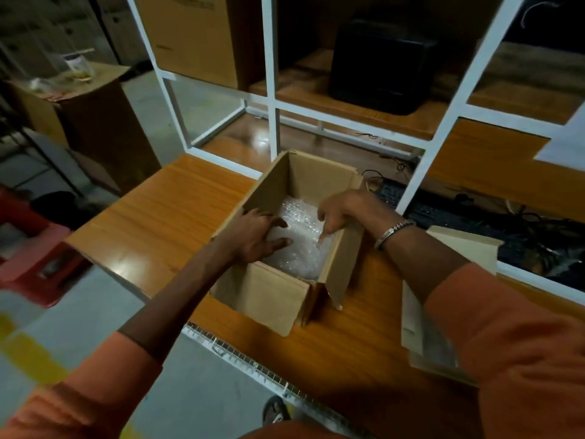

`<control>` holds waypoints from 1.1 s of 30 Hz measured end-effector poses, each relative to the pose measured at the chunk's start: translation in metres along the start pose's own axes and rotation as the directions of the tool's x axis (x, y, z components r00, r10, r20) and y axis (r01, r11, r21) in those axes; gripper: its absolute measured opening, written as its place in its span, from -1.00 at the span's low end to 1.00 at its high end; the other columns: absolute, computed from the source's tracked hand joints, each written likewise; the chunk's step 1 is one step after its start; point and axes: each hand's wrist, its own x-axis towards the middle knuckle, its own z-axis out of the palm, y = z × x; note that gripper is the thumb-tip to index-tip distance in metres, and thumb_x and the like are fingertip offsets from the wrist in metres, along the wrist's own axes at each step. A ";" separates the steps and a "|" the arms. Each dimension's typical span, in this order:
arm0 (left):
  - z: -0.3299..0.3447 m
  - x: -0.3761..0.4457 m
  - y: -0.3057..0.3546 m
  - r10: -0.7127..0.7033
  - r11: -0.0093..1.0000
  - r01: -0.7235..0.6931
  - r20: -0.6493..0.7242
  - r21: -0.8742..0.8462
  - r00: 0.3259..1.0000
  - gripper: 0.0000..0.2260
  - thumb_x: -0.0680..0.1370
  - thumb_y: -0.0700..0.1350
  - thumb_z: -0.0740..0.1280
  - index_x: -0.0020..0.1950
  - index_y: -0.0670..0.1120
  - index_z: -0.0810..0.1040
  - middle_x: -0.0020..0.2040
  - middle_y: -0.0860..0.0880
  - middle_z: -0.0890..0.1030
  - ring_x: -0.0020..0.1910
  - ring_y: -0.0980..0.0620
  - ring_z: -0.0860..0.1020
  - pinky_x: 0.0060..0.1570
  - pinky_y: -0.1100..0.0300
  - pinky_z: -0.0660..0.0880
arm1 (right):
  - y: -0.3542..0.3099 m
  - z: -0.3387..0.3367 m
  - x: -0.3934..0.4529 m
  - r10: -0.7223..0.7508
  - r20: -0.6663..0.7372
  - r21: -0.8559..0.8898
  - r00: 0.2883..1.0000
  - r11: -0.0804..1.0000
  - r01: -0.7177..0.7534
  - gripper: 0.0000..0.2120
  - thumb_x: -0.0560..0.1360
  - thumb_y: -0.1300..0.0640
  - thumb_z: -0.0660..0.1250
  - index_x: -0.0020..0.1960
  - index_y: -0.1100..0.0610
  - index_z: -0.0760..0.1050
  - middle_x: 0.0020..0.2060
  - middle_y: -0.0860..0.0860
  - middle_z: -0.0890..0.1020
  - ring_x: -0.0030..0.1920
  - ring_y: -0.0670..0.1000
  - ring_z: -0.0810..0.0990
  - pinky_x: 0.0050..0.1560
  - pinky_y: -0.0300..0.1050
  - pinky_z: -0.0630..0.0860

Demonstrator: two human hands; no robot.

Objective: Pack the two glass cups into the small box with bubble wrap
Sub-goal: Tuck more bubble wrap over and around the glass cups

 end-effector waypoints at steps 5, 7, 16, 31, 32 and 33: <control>0.001 0.004 0.001 0.015 0.999 -0.015 0.015 -0.044 1.000 -0.40 0.58 0.40 0.26 0.47 0.05 0.54 0.44 -0.06 0.57 0.45 -0.10 0.47 0.46 -0.06 0.29 | -0.009 -0.008 0.007 0.003 0.090 -0.010 0.996 1.000 -0.002 -0.77 0.58 -0.03 0.38 -0.01 0.16 0.60 -0.03 -0.01 0.64 -0.02 0.05 0.63 0.10 0.04 0.63; 0.001 0.006 -0.002 0.025 0.999 -0.025 -0.009 -0.045 1.000 -0.39 0.57 0.41 0.25 0.46 0.04 0.55 0.42 -0.07 0.59 0.41 -0.08 0.51 0.44 -0.05 0.34 | -0.008 -0.005 0.008 -0.039 0.052 0.078 0.998 0.996 0.035 -0.80 0.54 0.15 0.37 0.12 0.15 0.67 0.01 0.03 0.71 -0.15 0.00 0.63 -0.12 -0.06 0.63; -0.007 0.004 0.021 -0.090 0.860 -0.047 -0.241 -0.509 0.966 -0.48 0.64 0.37 0.19 0.43 0.06 0.53 0.28 0.00 0.64 0.17 0.05 0.63 0.15 -0.08 0.63 | 0.035 -0.042 -0.060 -0.011 -0.684 0.388 0.730 0.841 0.376 -0.68 0.49 0.17 0.53 0.24 0.06 0.64 0.02 -0.06 0.64 0.01 -0.05 0.61 -0.08 -0.19 0.54; -0.065 0.016 0.201 -0.231 0.913 -0.086 -0.677 -0.400 0.699 -0.45 0.50 0.37 0.41 0.44 0.20 0.50 0.64 0.01 0.25 0.66 -0.16 0.02 0.54 -0.28 0.05 | 0.159 0.050 -0.209 0.270 -0.684 0.648 0.677 -0.201 0.735 -0.63 0.52 0.38 0.41 0.30 0.22 0.62 0.19 0.20 0.68 0.27 0.28 0.64 0.31 0.22 0.58; -0.063 0.017 0.216 -0.190 0.928 -0.101 -0.687 -0.360 0.702 -0.58 0.55 0.33 0.38 0.32 0.16 0.60 0.57 0.01 0.38 0.63 -0.15 0.14 0.53 -0.32 0.12 | 0.169 0.063 -0.217 0.291 -0.661 0.653 0.691 -0.230 0.721 -0.64 0.53 0.39 0.39 0.31 0.22 0.62 0.18 0.19 0.69 0.24 0.25 0.66 0.30 0.19 0.59; -0.059 0.016 0.232 -0.154 0.922 -0.142 -0.679 -0.360 0.718 -0.66 0.59 0.27 0.35 0.24 0.11 0.65 0.45 0.00 0.53 0.55 -0.13 0.31 0.49 -0.35 0.21 | 0.178 0.077 -0.223 0.318 -0.634 0.663 0.704 -0.244 0.708 -0.65 0.54 0.38 0.39 0.30 0.22 0.62 0.18 0.18 0.70 0.20 0.22 0.68 0.27 0.15 0.61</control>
